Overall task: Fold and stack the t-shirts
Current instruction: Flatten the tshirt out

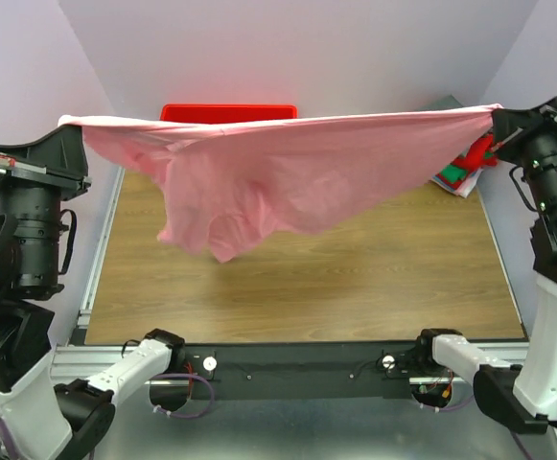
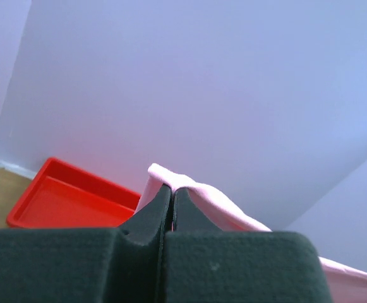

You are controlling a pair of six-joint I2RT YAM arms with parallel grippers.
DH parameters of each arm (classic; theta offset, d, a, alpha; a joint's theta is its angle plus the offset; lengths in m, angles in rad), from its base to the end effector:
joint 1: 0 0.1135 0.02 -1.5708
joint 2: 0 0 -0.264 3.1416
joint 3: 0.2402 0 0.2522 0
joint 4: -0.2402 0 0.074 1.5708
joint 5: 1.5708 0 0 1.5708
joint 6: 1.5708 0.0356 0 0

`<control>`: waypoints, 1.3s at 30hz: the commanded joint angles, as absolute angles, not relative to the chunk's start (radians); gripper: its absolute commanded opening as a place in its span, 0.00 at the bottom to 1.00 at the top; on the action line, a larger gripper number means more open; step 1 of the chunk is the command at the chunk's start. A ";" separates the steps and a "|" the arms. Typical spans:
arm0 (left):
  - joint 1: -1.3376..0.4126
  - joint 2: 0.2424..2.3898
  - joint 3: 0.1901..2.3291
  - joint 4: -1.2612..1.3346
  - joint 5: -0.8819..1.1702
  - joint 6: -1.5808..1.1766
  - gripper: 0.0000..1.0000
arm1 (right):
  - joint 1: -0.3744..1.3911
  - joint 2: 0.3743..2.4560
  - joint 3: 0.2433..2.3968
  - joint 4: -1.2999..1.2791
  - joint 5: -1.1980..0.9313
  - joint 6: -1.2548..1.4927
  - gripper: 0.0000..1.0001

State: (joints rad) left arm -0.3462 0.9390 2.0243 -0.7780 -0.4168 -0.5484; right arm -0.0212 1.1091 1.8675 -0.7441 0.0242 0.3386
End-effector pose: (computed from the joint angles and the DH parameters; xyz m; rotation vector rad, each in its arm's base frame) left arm 0.0302 0.0044 0.6034 -0.4877 1.2126 -0.5028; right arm 0.1485 -0.0040 0.5635 0.2982 1.5324 0.2316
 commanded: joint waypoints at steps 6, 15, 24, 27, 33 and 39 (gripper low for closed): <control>-0.341 1.067 1.918 -0.671 -0.244 -0.495 0.00 | -0.028 1.149 1.792 -0.756 0.097 0.336 0.01; -0.339 1.340 2.101 -0.681 -0.252 -0.402 0.00 | -0.028 1.380 1.865 -0.749 0.101 0.331 0.01; -0.336 1.482 2.355 -0.586 -0.229 -0.377 0.00 | -0.028 1.528 2.137 -0.746 0.087 0.354 0.01; -0.336 1.407 2.242 -0.484 -0.218 -0.365 0.00 | -0.028 1.500 2.131 -0.746 0.090 0.354 0.01; -0.336 1.235 2.050 -0.449 -0.236 -0.316 0.00 | -0.028 1.344 1.985 -0.746 0.084 0.341 0.01; -0.337 1.048 1.927 -0.526 -0.229 -0.313 0.00 | -0.028 1.146 1.820 -0.750 0.091 0.344 0.01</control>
